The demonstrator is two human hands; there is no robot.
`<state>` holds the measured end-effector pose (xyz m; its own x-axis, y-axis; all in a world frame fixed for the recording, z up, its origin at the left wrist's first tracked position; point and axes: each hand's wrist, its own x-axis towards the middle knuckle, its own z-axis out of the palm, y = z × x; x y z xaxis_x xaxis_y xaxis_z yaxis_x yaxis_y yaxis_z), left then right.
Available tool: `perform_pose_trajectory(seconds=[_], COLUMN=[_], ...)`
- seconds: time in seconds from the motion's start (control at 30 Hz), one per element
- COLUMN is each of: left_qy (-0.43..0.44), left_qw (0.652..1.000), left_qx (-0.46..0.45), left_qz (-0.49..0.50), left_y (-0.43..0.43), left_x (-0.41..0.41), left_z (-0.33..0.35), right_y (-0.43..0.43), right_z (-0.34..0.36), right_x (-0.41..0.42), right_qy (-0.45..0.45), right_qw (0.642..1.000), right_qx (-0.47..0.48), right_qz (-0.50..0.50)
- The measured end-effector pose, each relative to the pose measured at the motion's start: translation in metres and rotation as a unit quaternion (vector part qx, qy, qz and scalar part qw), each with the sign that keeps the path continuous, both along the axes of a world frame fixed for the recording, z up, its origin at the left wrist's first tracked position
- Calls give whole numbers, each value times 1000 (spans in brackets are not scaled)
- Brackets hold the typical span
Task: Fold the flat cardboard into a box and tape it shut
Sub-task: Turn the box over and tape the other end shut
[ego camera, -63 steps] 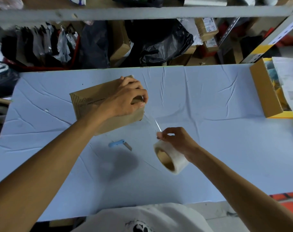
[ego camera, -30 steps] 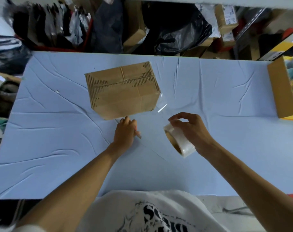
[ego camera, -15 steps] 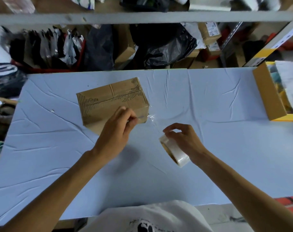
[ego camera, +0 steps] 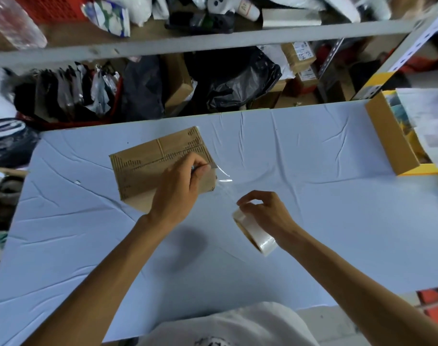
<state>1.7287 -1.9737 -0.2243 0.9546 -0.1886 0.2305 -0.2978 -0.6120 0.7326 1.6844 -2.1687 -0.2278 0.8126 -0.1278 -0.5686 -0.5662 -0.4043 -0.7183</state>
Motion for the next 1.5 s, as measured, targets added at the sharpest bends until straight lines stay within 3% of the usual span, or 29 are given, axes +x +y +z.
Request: perform_pose_trajectory(seconds=[0.1, 0.27, 0.5, 0.63, 1.03, 1.27, 1.4, 1.5], left_qy=[44, 15, -23, 56, 57, 54, 53, 66], left_qw=[999, 999, 995, 995, 981, 975, 972, 975], left_qx=[2, 28, 98, 73, 185, 216, 227, 204], left_qz=[7, -36, -25, -38, -7, -10, -17, -49], left_y=[0, 3, -4, -9, -25, -27, -18, -10], left_x=[1, -2, 7, 8, 10, 11, 20, 28], left_z=[1, 5, -4, -9, -8, -5, -1, 6], right_y=[1, 1, 3, 3, 2, 4, -1, -15], right_z=[0, -1, -3, 0, 8, 8, 5, 2], right_x=[0, 1, 0, -1, 3, 4, -3, -6], right_qy=[0, -2, -1, -1, -19, -30, -29, -6], right_qw=[1000, 1000, 1000, 1000, 998, 996, 976, 980], right_qx=[2, -2, -8, -9, -45, -60, -154, -131], right_qz=[3, 3, 6, 6, 35, 67, 151, 146])
